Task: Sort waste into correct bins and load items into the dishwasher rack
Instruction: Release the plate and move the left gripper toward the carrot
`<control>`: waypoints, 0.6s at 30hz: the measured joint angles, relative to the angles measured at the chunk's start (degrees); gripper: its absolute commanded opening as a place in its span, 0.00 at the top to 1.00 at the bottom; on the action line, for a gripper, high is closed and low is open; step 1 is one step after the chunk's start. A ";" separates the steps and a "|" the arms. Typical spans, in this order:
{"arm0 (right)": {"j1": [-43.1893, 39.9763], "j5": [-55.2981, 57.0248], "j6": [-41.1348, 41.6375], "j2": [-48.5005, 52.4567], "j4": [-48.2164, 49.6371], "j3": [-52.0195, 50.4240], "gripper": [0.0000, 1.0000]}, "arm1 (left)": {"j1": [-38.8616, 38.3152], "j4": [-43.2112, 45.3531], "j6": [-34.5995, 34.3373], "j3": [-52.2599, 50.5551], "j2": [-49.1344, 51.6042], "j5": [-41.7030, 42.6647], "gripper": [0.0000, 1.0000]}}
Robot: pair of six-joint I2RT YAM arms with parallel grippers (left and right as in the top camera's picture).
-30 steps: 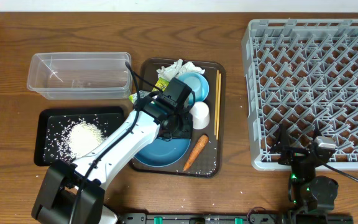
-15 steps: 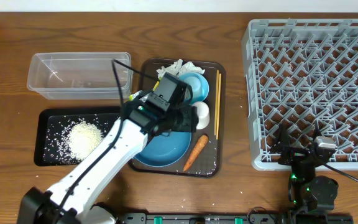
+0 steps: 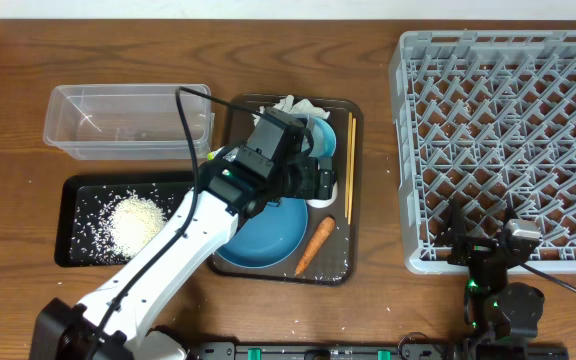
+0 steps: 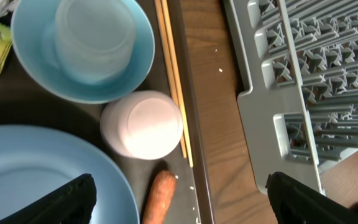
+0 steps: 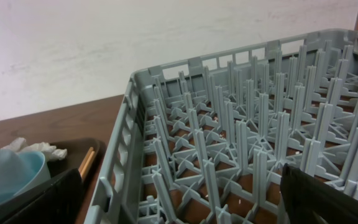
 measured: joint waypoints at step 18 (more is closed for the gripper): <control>0.00 -0.02 0.00 0.02 -0.02 0.00 0.01 | 0.00 0.61 0.02 0.00 1.86 -15.96 0.05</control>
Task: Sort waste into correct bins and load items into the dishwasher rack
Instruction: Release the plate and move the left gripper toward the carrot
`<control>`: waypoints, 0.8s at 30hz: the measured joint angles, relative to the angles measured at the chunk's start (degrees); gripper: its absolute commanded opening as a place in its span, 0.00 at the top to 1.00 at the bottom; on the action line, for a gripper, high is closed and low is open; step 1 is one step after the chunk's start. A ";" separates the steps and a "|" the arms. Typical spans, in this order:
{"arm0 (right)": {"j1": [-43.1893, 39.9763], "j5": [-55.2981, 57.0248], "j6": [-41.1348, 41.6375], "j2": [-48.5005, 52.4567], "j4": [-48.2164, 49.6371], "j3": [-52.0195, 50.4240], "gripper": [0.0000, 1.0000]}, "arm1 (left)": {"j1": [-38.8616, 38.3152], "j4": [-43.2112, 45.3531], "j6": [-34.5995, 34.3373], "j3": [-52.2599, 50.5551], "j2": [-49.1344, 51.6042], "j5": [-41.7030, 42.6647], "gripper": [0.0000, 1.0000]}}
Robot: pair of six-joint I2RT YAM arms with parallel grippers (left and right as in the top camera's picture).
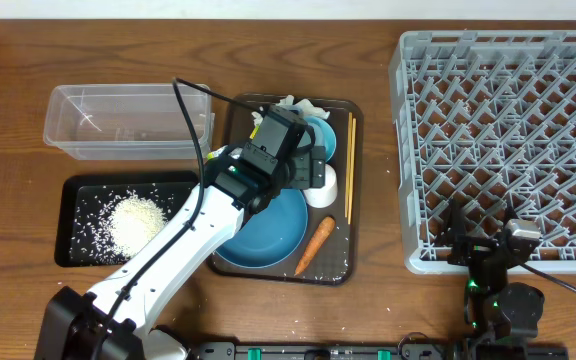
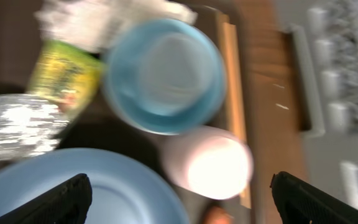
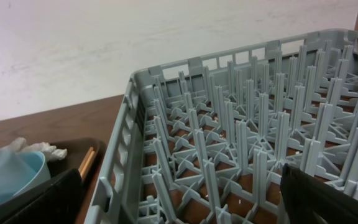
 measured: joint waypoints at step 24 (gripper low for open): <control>0.00 0.02 0.00 -0.02 0.02 0.00 0.01 | 2.19 -15.85 3.21 0.00 -0.61 -12.22 0.05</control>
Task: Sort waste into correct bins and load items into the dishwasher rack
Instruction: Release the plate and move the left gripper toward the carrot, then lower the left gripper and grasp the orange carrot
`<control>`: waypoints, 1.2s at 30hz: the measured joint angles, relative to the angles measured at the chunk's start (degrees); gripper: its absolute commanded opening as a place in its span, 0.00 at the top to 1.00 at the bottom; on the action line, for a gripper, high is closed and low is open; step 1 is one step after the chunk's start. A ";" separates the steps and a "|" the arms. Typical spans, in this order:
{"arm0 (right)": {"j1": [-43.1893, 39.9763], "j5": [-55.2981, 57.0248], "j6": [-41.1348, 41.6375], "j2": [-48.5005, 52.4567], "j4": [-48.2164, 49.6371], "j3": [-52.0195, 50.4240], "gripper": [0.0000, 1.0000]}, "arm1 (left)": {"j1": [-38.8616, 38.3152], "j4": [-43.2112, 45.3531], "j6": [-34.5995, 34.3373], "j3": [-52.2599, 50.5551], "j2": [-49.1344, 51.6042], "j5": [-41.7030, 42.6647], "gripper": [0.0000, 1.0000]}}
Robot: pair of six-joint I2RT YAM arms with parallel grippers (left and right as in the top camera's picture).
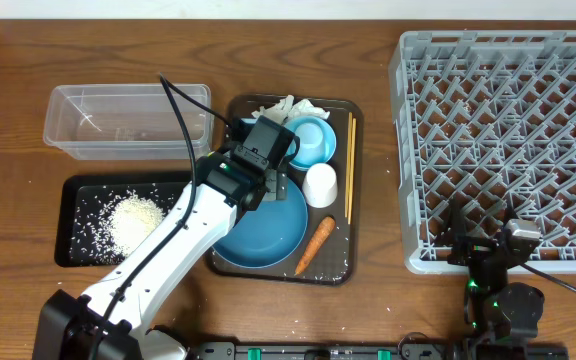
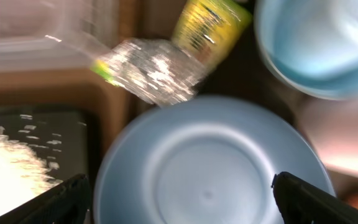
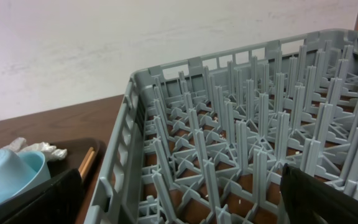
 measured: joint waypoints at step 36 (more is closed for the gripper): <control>0.00 -0.02 0.00 0.00 -0.02 0.00 0.01 | -16.33 5.16 16.33 -0.15 8.44 25.22 0.18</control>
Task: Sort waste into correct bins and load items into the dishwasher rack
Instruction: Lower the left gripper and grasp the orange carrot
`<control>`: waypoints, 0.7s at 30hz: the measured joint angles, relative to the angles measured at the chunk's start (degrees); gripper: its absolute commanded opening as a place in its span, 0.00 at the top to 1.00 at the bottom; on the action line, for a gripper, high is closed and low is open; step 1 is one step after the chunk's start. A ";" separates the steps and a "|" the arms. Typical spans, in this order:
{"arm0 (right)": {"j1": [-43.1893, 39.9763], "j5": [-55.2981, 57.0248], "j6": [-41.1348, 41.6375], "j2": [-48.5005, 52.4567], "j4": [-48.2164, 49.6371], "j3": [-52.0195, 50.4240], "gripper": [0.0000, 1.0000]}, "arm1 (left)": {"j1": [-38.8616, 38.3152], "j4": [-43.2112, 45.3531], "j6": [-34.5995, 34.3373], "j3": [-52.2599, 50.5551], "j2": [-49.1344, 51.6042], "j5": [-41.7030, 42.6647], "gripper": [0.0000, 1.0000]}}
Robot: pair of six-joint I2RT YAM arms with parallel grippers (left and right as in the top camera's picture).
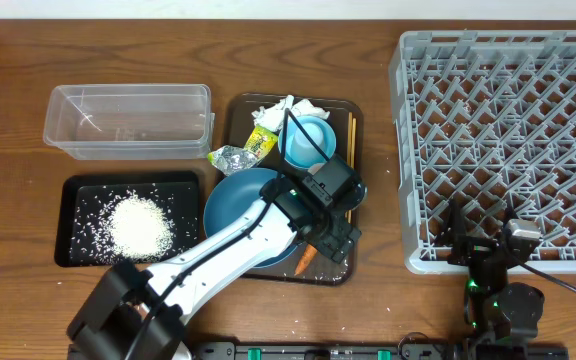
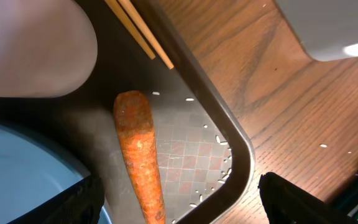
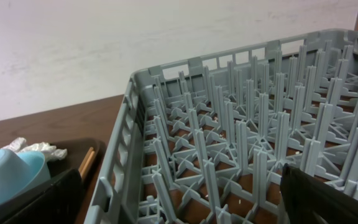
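Note:
My left gripper hangs open over the front right part of the brown tray. In the left wrist view an orange carrot lies on the tray floor between the wide-apart fingers, untouched. Beside it are the white cup, the chopsticks, the blue plate and the tray's rim. Overhead, the carrot's tip shows below the gripper and the cup is hidden. My right gripper rests open at the grey dishwasher rack, nothing in it.
On the tray are also a blue bowl, a white napkin, a yellow-green wrapper and crumpled foil. A clear plastic bin and a black tray with rice sit to the left.
My left gripper was over the plate's left side near the foil and wrapper. It now hangs over the carrot at the tray's front right corner, still open. The right arm has not moved.
My left gripper was first open over the white cup and blue bowl. Then it was over the bowl and wrapper, then over the plate and foil. Now it is above the carrot. It has held nothing, and no tray item has shifted.

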 measured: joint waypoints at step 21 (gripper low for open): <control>0.00 0.00 0.00 0.00 0.02 0.00 0.01 | -2.82 3.85 2.82 -0.42 5.14 -1.49 0.22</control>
